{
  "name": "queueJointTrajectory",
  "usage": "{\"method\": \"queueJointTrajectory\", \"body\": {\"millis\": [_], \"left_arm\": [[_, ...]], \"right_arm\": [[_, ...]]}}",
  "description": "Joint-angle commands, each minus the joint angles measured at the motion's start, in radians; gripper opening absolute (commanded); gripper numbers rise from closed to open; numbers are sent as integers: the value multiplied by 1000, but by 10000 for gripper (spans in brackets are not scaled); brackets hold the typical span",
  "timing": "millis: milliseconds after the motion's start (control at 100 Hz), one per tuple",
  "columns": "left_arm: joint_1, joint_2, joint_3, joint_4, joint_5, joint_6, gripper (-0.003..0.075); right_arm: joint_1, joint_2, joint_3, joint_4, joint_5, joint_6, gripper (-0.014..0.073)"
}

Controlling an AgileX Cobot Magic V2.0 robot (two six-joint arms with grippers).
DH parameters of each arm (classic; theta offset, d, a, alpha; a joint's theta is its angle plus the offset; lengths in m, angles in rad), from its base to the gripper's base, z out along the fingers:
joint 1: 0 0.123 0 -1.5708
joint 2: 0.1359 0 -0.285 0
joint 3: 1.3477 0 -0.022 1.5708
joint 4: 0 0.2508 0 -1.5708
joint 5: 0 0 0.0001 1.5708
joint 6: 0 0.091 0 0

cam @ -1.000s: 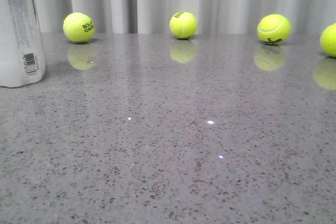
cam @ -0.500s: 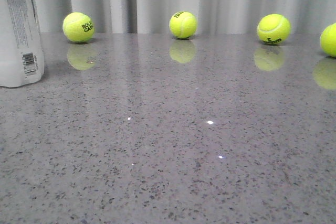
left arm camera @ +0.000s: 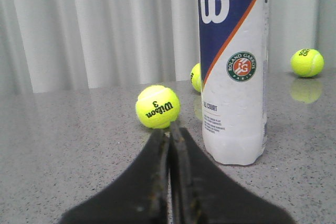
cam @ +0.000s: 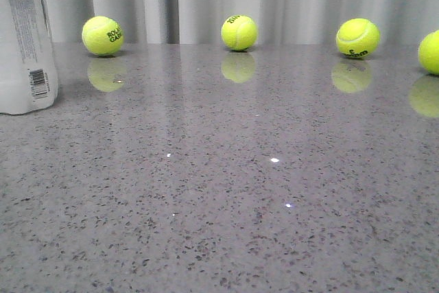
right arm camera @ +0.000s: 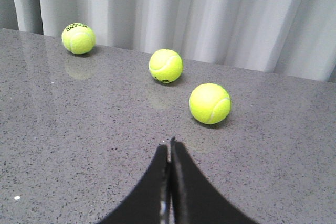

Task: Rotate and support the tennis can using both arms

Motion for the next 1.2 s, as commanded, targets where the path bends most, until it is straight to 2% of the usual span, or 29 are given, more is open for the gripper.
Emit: {"method": "queueJointTrajectory", "body": {"millis": [0, 220, 330, 620, 920, 1190], "left_arm": [[4, -37, 48, -1, -91, -10, -21], [4, -37, 48, -1, -91, -10, -21], [4, -37, 48, -1, -91, -10, -21], [4, -37, 48, -1, -91, -10, -21], [4, -37, 48, -1, -91, -10, -21], [4, -37, 48, -1, -91, -10, -21]], "right_arm": [[-3, 4, -27, -6, -86, 1, -67], [-3, 4, -24, -7, -87, -1, -67], [-6, 0, -3, -52, -117, -10, -67], [-6, -159, 174, -52, -272, 2, -67], [-6, -421, 345, -52, -303, 140, -67], [-9, -421, 452, -52, -388, 175, -67]]}}
